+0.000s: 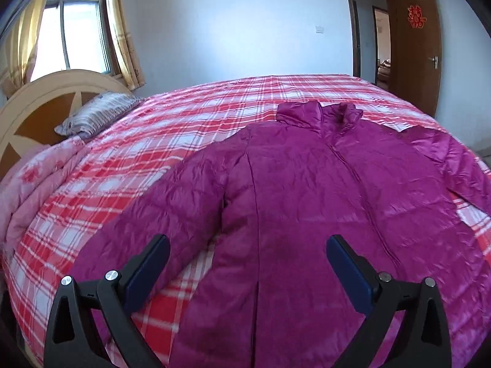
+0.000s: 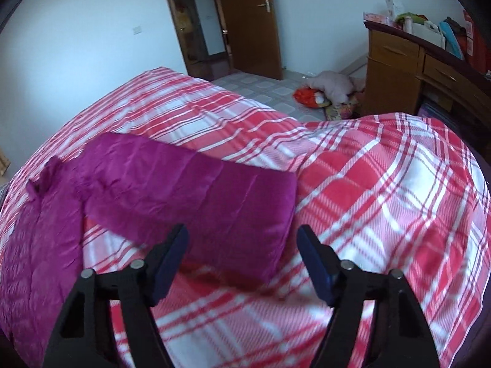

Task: Fold large clothes
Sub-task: 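Grasp the jacket sleeve cuff with the right tool and lift it, then carry the held sleeve across the jacket body and open the right tool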

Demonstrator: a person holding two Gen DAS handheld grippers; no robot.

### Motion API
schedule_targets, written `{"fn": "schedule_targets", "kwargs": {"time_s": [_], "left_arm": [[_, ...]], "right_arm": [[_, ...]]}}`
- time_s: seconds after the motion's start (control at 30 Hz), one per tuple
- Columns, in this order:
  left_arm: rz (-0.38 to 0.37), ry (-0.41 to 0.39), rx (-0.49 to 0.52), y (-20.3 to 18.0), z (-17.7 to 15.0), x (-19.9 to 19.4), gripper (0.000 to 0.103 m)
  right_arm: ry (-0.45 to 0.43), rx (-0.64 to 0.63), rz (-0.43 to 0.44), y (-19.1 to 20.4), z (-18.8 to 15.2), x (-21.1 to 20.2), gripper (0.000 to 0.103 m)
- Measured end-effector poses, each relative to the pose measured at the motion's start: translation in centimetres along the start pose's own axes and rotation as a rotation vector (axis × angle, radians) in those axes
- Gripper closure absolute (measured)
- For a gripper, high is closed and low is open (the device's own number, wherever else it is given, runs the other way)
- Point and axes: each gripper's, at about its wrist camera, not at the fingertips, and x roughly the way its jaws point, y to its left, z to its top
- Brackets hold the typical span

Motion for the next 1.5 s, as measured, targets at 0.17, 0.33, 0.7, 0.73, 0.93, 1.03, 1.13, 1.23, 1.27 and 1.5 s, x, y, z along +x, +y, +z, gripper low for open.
{"fn": "schedule_targets", "kwargs": {"time_s": [0.17, 0.33, 0.7, 0.73, 0.93, 1.03, 1.13, 1.23, 1.27, 1.5], "left_arm": [[0.044, 0.003, 0.032, -0.8, 0.4, 2.5, 0.001], [0.049, 0.020, 0.031, -1.0, 0.3, 4.7, 0.001], [0.023, 0.082, 0.019, -1.0, -0.9, 7.8, 0.001], [0.017, 0.082, 0.017, -0.9, -1.0, 7.8, 0.001], [0.002, 0.093, 0.020, -1.1, -1.1, 8.2, 0.001], [-0.007, 0.098, 0.021, -1.1, -1.1, 8.4, 0.001], [-0.014, 0.104, 0.022, -1.1, -1.2, 8.5, 0.001], [-0.024, 0.108, 0.016, -1.0, -1.2, 8.6, 0.001], [-0.027, 0.109, 0.013, -1.0, -1.3, 8.6, 0.001], [-0.049, 0.121, -0.006, -0.6, -1.3, 8.8, 0.001]], "right_arm": [[0.069, 0.018, -0.052, -1.4, 1.9, 3.3, 0.036], [0.123, -0.028, -0.088, -1.2, 2.1, 5.5, 0.057], [0.078, -0.040, 0.012, -0.3, 2.5, 5.4, 0.091], [0.056, -0.037, 0.017, -0.2, 2.9, 4.8, 0.091], [-0.084, -0.087, 0.021, 2.2, 5.8, 0.9, 0.091], [-0.142, -0.131, 0.030, 4.3, 7.2, -1.1, 0.091], [-0.195, -0.179, 0.055, 7.0, 8.7, -3.2, 0.092], [-0.241, -0.241, 0.088, 10.5, 9.9, -5.4, 0.092], [-0.257, -0.264, 0.096, 11.4, 10.0, -6.0, 0.092], [-0.338, -0.436, 0.169, 20.0, 10.0, -9.7, 0.092]]}}
